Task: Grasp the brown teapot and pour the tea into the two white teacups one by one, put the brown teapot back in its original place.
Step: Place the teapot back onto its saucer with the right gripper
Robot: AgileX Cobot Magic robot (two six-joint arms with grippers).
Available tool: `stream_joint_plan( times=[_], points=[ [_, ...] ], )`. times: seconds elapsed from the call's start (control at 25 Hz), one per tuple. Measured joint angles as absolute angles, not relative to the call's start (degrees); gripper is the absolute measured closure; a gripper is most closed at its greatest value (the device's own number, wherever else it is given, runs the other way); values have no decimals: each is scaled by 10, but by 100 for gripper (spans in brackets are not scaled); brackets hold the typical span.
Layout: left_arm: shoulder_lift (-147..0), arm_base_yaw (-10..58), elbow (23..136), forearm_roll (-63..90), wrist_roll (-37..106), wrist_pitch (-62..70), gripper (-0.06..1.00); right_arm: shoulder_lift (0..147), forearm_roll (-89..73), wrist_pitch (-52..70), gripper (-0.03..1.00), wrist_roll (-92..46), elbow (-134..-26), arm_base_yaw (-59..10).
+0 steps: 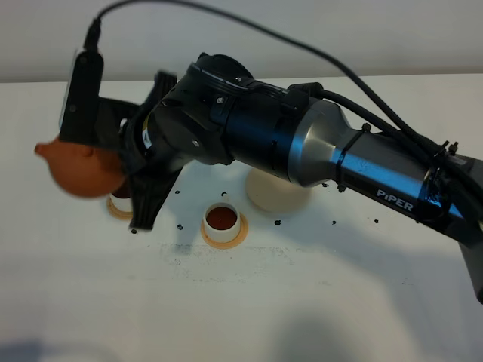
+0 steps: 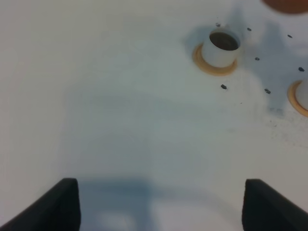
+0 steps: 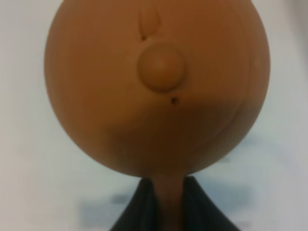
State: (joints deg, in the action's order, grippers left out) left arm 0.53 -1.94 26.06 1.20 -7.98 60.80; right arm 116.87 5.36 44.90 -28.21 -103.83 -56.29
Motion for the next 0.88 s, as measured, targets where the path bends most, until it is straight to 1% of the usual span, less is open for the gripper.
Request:
stream_joint_plan(
  times=[0.12,0.44,0.88],
  points=[
    [5,-19,261,12,-80,608,27,1180,0,467,87,-258,-1038,-563],
    [5,-19,261,12,-80,608,27,1239,-26,476,87,-171,-1038,-549],
    [5,-19,261,12,-80,608,27,1292,-62,480,87,-153,-1038,-540]
  ],
)
